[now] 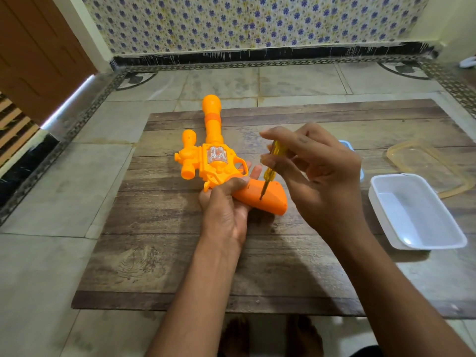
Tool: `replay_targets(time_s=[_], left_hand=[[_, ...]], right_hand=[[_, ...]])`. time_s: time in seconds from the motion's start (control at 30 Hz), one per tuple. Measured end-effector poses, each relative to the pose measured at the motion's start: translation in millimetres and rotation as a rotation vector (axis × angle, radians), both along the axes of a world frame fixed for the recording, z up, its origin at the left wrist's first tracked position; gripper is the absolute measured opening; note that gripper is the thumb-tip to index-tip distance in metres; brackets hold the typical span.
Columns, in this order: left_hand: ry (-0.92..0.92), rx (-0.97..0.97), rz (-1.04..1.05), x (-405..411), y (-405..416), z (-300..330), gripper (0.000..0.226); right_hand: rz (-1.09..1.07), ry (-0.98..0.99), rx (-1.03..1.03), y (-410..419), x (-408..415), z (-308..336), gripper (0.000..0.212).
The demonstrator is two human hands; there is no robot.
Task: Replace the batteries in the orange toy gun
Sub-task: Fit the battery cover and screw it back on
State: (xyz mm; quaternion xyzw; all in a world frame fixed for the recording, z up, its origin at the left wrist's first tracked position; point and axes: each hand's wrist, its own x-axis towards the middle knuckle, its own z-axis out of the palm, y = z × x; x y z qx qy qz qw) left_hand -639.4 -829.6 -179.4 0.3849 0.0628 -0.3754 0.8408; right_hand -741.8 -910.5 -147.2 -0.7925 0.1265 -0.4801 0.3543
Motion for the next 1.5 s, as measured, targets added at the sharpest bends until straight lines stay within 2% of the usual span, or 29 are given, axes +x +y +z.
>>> replay_targets(time_s=[0.13,0.2,0.33,0.73,0.87,0.93,1.27,1.5], left_hand=[[-0.016,0.028,-0.024,-0.9,1.2,-1.7,0.055],[-0.003,0.019,-0.034,-0.6,0.3,-3.1,0.058],[0.042,0.002,0.034,2.0,-3.9,-3.8,0.06],[0.001,-0.016,0.017,-0.2,-0.3,-1.6,0.06],[0.017,-0.021,0.007,0.3,-0.3,-1.6,0.061],[0.026,-0.017,0.013,2.2,-1.3,-2.7,0.062],[0.003,0.015,0.003,3.6,-1.1,-8.4,0.058],[0.01,0.04,0.03,3.8,-1.7,-7.3,0.061]], right_hand=[[-0.032,-0.003,-0.033,0.9,-0.4,-0.4,0.027],[0.032,-0.033,0.02,1.5,-1.3,-0.5,0.024],[0.116,-0.037,0.094,-0.9,-3.3,0.7,0.033],[-0.031,-0.021,0.048,0.4,-0.7,-2.4,0.026],[0.09,-0.057,0.086,-0.3,-2.9,-2.1,0.019],[0.133,-0.05,0.08,-0.5,-3.9,-1.1,0.024],[0.086,-0.004,0.02,-2.8,-2.7,-4.2,0.024],[-0.039,-0.019,-0.049,-4.9,-4.2,-3.8,0.021]])
